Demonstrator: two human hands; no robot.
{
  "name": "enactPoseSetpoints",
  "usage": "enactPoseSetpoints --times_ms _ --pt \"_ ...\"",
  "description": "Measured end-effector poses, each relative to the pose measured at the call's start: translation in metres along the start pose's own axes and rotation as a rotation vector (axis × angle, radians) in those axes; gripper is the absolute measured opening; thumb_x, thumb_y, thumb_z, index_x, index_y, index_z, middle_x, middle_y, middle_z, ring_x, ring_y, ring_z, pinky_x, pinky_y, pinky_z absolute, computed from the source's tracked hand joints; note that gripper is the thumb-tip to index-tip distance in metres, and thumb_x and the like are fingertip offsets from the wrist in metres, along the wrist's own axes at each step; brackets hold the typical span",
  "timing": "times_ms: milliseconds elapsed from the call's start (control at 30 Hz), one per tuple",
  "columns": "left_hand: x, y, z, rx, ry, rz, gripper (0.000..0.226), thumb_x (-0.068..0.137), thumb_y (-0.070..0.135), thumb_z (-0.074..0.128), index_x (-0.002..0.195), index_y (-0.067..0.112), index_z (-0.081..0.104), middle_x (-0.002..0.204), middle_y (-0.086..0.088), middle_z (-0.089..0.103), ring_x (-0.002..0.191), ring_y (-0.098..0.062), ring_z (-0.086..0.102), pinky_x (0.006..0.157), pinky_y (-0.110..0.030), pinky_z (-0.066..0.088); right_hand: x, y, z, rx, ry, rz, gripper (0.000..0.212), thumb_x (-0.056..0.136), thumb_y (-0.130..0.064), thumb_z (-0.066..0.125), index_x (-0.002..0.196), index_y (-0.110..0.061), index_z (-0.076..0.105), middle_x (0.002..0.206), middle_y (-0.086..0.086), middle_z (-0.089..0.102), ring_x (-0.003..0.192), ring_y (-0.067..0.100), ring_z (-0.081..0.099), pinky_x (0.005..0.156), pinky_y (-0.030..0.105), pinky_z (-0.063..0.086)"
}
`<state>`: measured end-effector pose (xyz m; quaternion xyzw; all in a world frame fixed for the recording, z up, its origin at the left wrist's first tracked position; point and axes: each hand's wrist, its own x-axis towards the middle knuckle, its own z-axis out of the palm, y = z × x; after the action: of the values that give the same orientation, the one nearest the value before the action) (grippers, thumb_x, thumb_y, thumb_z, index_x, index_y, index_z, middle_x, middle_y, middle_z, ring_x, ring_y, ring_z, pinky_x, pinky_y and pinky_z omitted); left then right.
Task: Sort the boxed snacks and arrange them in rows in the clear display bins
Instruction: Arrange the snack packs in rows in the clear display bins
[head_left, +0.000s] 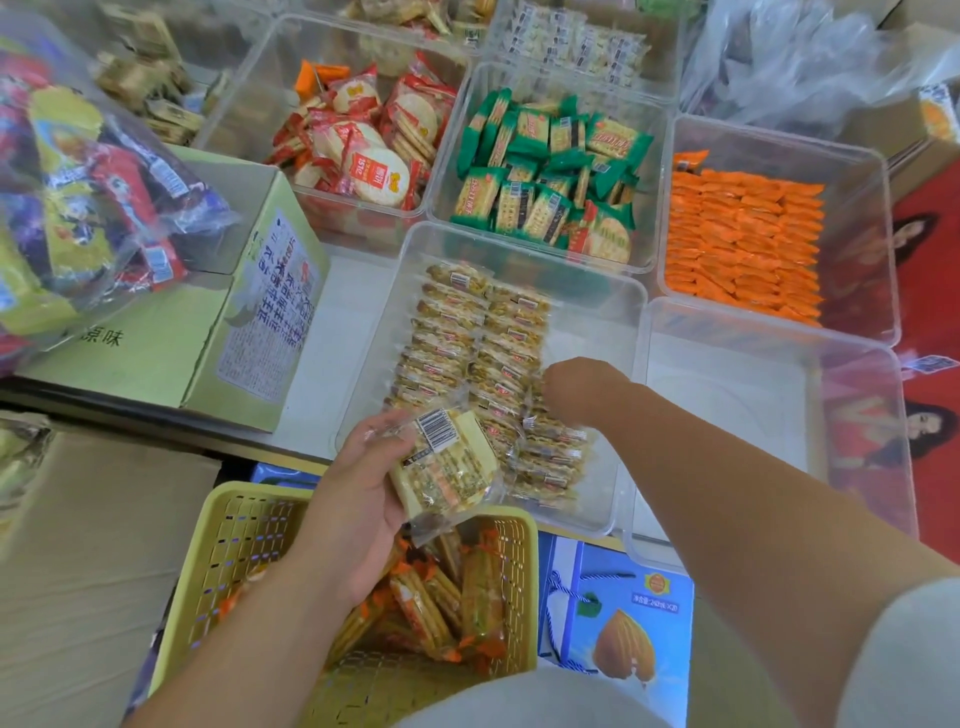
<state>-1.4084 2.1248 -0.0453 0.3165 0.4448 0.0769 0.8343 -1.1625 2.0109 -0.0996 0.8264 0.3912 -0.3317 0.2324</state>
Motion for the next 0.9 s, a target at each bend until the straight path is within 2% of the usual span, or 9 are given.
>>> enactPoseSetpoints --times_ms 200,333,433,500,567,633,700,800,900 --pt "-0.002 -0.001 0.000 -0.030 -0.002 0.003 0.032 0.100 -0.003 0.048 0.121 0.017 0.063 0.114 -0.014 0.077 0.101 -0.031 0.076 0.065 -0.042 0.063 -0.005 0.000 0.001 0.132 0.039 0.028 0.024 0.101 -0.013 0.044 0.103 -0.007 0.067 0.086 0.002 0.059 0.082 0.022 0.059 0.070 0.031 0.046" --pt "-0.008 -0.001 0.001 0.036 -0.063 0.057 0.038 0.097 -0.007 0.051 0.121 0.017 0.069 0.117 -0.012 0.076 0.105 -0.029 0.075 0.070 -0.038 0.063 -0.037 -0.002 -0.004 0.308 0.337 0.084 0.033 0.104 -0.036 0.044 0.113 -0.015 0.067 0.110 0.006 0.069 0.099 0.028 0.063 0.081 0.036 0.051" --pt "-0.017 -0.001 0.004 0.254 -0.152 0.191 0.042 0.092 -0.008 0.060 0.112 0.025 0.078 0.119 -0.009 0.076 0.110 -0.026 0.073 0.084 -0.039 0.062 -0.082 -0.014 0.000 1.010 0.404 -0.111 0.052 0.099 -0.058 0.043 0.133 -0.024 0.062 0.135 -0.003 0.062 0.125 0.020 0.057 0.103 0.037 0.046" --pt "-0.023 0.002 0.007 0.404 -0.158 0.331 0.049 0.088 -0.011 0.067 0.108 0.032 0.080 0.118 -0.001 0.077 0.115 -0.019 0.070 0.093 -0.031 0.058 -0.115 -0.024 0.006 1.513 0.287 -0.174 0.063 0.089 -0.074 0.040 0.129 -0.033 0.065 0.122 -0.016 0.068 0.112 0.011 0.065 0.095 0.038 0.056" --pt "-0.031 0.006 0.013 0.534 -0.240 0.471 0.054 0.086 -0.013 0.069 0.108 0.036 0.079 0.125 0.008 0.074 0.127 -0.010 0.063 0.100 -0.028 0.053 -0.140 -0.029 0.015 1.732 0.177 -0.135 0.065 0.087 -0.082 0.041 0.121 -0.034 0.068 0.097 -0.014 0.073 0.093 0.015 0.073 0.081 0.038 0.062" --pt "-0.038 0.009 0.020 0.716 -0.325 0.589 0.060 0.084 -0.014 0.070 0.108 0.041 0.078 0.138 0.017 0.065 0.140 -0.004 0.049 0.112 -0.042 0.042 -0.157 -0.031 0.023 1.888 0.064 -0.136 0.063 0.084 -0.077 0.048 0.122 -0.030 0.066 0.087 -0.003 0.076 0.081 0.025 0.074 0.070 0.037 0.061" --pt "-0.043 0.009 0.026 0.890 -0.360 0.681 0.065 0.083 -0.012 0.071 0.106 0.049 0.077 0.147 0.026 0.054 0.148 -0.003 0.037 0.119 -0.052 0.033 -0.168 -0.034 0.029 2.034 -0.015 -0.207 0.052 0.093 -0.062 0.056 0.126 -0.023 0.064 0.095 0.007 0.076 0.078 0.030 0.072 0.065 0.036 0.059" --pt "-0.054 0.004 0.036 1.008 -0.335 0.706 0.074 0.084 -0.009 0.073 0.111 0.060 0.071 0.159 0.034 0.031 0.154 -0.002 0.020 0.122 -0.059 0.028 -0.179 -0.038 0.034 2.179 0.043 -0.249 0.032 0.098 -0.029 0.064 0.127 -0.018 0.064 0.108 0.016 0.074 0.082 0.028 0.071 0.068 0.038 0.060" --pt "-0.062 0.001 0.039 1.101 -0.338 0.642 0.087 0.089 0.009 0.077 0.139 0.071 0.040 0.162 0.041 0.006 0.155 0.005 0.004 0.120 -0.057 0.034 -0.184 -0.037 0.036 2.162 0.158 -0.235 0.032 0.101 -0.018 0.058 0.133 -0.023 0.059 0.115 0.016 0.073 0.090 0.031 0.071 0.079 0.045 0.056"
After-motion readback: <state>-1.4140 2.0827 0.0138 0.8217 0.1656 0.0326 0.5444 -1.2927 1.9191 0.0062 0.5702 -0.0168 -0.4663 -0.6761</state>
